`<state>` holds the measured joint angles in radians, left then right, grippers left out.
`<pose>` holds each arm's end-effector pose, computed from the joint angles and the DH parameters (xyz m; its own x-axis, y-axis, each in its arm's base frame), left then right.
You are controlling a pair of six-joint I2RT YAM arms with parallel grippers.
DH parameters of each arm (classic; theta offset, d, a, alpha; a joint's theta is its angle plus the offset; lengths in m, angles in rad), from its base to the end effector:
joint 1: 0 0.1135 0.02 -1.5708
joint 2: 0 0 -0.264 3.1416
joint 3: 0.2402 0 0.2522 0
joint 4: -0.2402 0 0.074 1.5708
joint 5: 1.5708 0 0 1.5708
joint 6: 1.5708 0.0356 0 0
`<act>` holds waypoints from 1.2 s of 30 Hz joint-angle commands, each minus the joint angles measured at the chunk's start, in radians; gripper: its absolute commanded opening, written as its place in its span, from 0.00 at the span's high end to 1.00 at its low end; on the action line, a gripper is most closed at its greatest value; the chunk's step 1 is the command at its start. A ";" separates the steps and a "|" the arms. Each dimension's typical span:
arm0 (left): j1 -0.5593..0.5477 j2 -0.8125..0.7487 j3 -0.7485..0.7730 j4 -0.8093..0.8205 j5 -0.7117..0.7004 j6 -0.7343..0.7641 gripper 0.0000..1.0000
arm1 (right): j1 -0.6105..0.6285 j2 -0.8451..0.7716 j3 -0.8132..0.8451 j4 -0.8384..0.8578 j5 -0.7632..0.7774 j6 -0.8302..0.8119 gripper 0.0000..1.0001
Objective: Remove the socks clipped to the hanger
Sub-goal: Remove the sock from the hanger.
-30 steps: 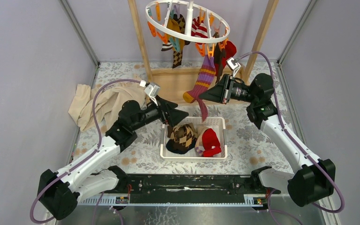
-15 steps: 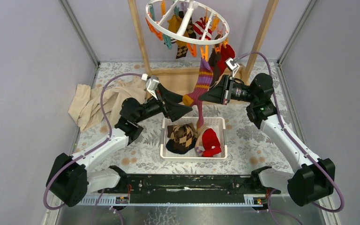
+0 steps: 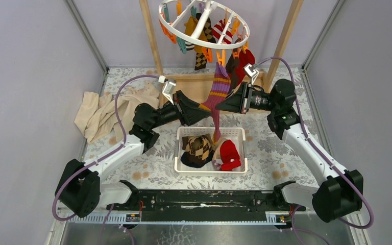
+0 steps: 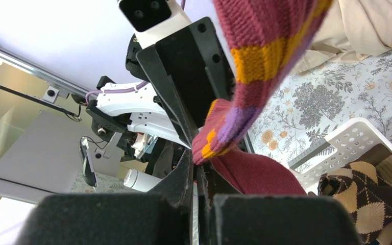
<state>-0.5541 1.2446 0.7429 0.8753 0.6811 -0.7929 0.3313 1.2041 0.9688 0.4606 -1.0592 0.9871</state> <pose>0.2209 -0.1631 0.3355 -0.4285 -0.3857 -0.8171 0.8578 0.1103 -0.5020 0.2421 0.1161 0.3816 -0.6871 0.1957 -0.6997 -0.7070 0.0421 0.7060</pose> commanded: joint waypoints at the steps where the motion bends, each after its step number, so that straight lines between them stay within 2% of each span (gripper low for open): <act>1: 0.006 -0.010 0.044 -0.002 0.041 0.008 0.62 | -0.005 0.007 0.010 0.018 -0.001 -0.027 1.00; 2: 0.006 -0.016 0.046 -0.023 0.039 0.016 0.67 | -0.005 0.008 0.010 0.018 -0.001 -0.029 1.00; 6: 0.006 -0.037 0.083 -0.152 0.025 0.060 0.99 | -0.005 0.007 0.030 -0.060 0.027 -0.094 0.98; 11: 0.004 -0.062 0.147 -0.336 -0.024 0.136 1.00 | -0.004 -0.021 0.107 -0.354 0.170 -0.307 0.68; 15: -0.001 -0.072 0.171 -0.409 -0.069 0.163 1.00 | -0.005 -0.056 0.185 -0.569 0.341 -0.456 0.59; 20: -0.025 -0.075 0.191 -0.461 -0.134 0.190 1.00 | 0.002 -0.094 0.283 -0.748 0.552 -0.595 0.51; 25: -0.074 -0.055 0.223 -0.511 -0.196 0.230 1.00 | 0.030 -0.096 0.375 -0.861 0.710 -0.667 0.41; 27: -0.093 -0.046 0.233 -0.524 -0.217 0.240 1.00 | 0.063 -0.084 0.424 -0.886 0.776 -0.693 0.31; 31: -0.126 -0.035 0.253 -0.543 -0.254 0.260 1.00 | 0.147 -0.029 0.534 -0.948 0.924 -0.747 0.19; 36: -0.137 -0.014 0.281 -0.573 -0.270 0.272 1.00 | 0.191 0.019 0.624 -0.978 1.045 -0.764 0.18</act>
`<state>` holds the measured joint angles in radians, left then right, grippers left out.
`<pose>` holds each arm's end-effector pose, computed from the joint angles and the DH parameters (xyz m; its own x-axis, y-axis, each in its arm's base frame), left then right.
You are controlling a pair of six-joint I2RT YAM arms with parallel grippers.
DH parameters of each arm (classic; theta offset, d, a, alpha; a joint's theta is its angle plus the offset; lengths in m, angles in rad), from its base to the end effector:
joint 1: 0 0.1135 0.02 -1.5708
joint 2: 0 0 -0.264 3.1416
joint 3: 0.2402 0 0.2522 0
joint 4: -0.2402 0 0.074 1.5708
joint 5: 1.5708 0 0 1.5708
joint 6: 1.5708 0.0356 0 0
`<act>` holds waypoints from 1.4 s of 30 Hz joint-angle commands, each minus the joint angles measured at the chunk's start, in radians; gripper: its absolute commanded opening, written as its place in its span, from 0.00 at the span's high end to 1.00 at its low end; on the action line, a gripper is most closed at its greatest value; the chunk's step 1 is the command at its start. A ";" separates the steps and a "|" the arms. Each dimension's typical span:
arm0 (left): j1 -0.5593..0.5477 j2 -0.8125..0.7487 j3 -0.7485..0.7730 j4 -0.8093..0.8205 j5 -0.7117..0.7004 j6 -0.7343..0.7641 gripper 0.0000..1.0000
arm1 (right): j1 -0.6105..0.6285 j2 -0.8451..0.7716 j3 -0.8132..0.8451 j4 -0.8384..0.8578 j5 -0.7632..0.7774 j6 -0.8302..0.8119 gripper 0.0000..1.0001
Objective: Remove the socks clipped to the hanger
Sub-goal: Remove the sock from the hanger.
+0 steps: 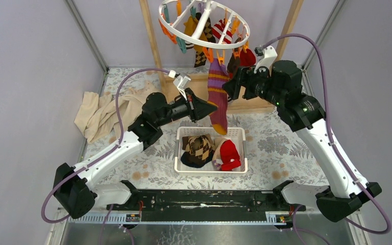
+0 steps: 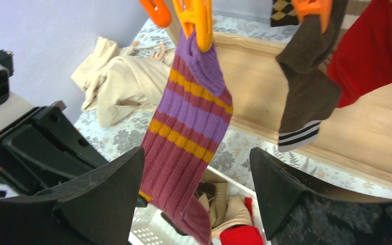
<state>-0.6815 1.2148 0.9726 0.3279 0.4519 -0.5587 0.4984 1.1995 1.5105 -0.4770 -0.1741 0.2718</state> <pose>0.2122 -0.1921 0.3695 -0.4232 -0.2708 -0.8646 0.8023 0.3314 -0.4964 0.2137 0.1233 0.4736 -0.3065 0.1342 -0.9424 -0.5591 0.7759 0.2924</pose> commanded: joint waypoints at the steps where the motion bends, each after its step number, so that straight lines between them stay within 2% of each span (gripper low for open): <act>1: -0.012 0.017 0.060 -0.035 -0.043 0.042 1.00 | 0.026 0.035 0.099 -0.047 0.180 -0.050 0.18; 6: -0.025 0.019 0.089 -0.074 -0.074 0.052 1.00 | 0.029 0.093 0.196 -0.100 0.239 -0.064 0.19; 17: -0.061 0.051 0.147 -0.166 -0.117 0.083 1.00 | 0.031 0.203 0.342 -0.164 0.213 -0.065 0.20; 27: -0.082 0.079 0.190 -0.217 -0.135 0.103 1.00 | 0.031 0.184 0.357 -0.122 0.200 -0.082 0.01; 42: -0.107 0.119 0.255 -0.293 -0.154 0.130 1.00 | 0.029 0.145 0.251 0.032 0.260 -0.069 0.00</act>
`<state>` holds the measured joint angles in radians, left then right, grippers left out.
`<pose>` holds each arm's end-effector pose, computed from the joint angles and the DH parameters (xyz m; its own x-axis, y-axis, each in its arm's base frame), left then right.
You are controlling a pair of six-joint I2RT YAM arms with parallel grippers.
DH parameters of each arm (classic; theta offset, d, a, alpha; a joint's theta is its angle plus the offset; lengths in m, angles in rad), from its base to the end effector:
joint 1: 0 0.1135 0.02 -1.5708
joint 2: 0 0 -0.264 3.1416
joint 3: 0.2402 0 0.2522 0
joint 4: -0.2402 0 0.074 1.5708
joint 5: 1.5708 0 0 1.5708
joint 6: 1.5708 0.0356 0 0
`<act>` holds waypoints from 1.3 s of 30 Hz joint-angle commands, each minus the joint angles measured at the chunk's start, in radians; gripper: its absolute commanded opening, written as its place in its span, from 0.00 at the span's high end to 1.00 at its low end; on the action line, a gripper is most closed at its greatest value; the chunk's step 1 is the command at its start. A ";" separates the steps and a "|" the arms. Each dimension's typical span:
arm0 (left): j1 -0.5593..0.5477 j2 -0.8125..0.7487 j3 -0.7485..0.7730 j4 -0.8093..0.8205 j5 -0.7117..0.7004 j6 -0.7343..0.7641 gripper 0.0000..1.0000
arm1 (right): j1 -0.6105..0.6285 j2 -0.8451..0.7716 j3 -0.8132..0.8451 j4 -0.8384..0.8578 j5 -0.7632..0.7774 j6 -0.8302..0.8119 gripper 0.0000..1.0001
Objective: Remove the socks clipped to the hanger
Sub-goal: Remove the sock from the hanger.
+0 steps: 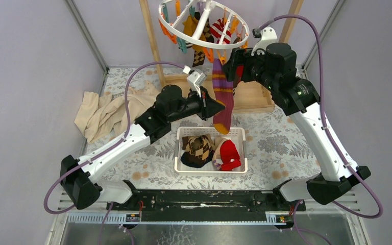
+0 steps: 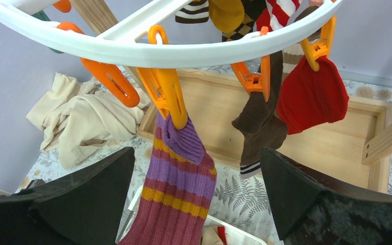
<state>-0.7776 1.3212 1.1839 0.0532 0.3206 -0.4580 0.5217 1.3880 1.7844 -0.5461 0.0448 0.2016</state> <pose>0.2152 -0.2276 0.3862 -0.4470 -0.1488 -0.8821 0.7715 0.4350 -0.4643 0.2463 0.1397 0.5067 -0.2187 0.1050 -0.9701 -0.4243 0.8851 0.1915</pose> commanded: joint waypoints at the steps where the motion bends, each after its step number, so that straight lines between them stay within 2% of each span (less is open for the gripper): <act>1: -0.011 0.015 0.047 -0.025 -0.024 0.032 1.00 | 0.005 -0.050 -0.033 0.110 0.057 0.011 0.00; 10: -0.016 0.040 0.080 -0.050 -0.037 0.044 1.00 | 0.004 0.020 0.035 0.043 0.121 0.011 0.01; 15: -0.021 0.047 0.090 -0.087 -0.047 0.051 1.00 | 0.004 0.061 0.071 0.028 0.164 0.009 0.10; 19: -0.023 0.051 0.097 -0.104 -0.058 0.061 1.00 | 0.004 0.088 0.103 0.027 0.155 0.006 0.27; 22: -0.023 0.056 0.098 -0.105 -0.061 0.064 1.00 | 0.004 0.105 0.133 0.028 0.146 0.010 0.33; 29: -0.025 0.066 0.103 -0.108 -0.061 0.065 1.00 | 0.004 0.113 0.147 0.061 0.141 0.023 0.34; 39: -0.024 0.076 0.105 -0.110 -0.060 0.068 1.00 | 0.004 0.048 0.084 0.072 0.150 0.022 0.33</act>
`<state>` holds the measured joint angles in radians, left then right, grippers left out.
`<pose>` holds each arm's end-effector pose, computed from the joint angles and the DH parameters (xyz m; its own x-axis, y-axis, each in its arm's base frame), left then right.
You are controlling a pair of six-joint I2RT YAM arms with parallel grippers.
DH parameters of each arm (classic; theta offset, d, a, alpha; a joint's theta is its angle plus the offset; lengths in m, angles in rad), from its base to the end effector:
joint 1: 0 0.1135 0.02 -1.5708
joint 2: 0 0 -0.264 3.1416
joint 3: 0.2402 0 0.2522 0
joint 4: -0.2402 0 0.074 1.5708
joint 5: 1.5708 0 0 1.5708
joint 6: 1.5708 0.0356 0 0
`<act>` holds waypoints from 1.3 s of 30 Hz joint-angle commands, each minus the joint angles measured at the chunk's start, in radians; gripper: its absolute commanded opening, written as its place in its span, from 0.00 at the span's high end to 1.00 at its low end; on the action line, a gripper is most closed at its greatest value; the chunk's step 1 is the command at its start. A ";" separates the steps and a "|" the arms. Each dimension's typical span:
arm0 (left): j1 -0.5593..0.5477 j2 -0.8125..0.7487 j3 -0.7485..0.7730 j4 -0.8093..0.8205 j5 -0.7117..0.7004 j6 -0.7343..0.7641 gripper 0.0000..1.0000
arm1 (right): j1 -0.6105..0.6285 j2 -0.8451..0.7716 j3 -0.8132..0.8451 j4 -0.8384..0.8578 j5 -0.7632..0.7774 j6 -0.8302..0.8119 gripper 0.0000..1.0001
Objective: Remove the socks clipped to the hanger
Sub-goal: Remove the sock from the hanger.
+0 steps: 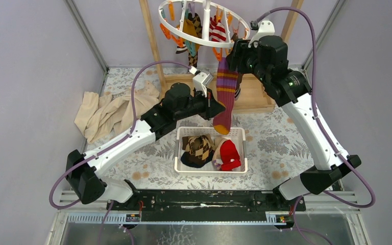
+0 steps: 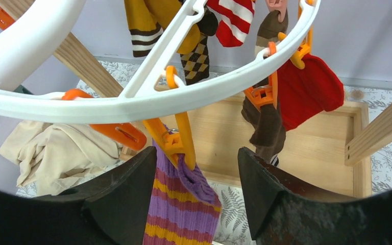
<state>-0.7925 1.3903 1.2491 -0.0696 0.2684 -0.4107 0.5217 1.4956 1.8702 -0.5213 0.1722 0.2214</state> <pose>0.2246 -0.2413 0.3755 -0.4815 -0.0599 -0.8744 0.7378 0.5108 -0.4413 0.2753 0.1512 0.5063 -0.1992 0.1351 -0.9706 -0.3078 0.9317 0.1928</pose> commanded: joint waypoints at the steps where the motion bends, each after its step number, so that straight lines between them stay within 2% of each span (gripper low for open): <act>1: -0.010 0.008 0.040 0.013 -0.006 0.021 1.00 | 0.004 -0.066 -0.003 0.041 0.030 -0.001 0.33; 20: -0.010 0.028 0.045 0.019 -0.001 0.015 1.00 | 0.009 -0.015 0.064 0.044 0.034 -0.023 0.34; 39: -0.010 0.028 0.038 0.024 0.003 0.015 1.00 | 0.068 0.005 0.096 0.046 0.032 -0.033 0.35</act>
<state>-0.7925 1.4147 1.2510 -0.0692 0.2687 -0.4107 0.5682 1.5059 1.9175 -0.5205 0.1970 0.2054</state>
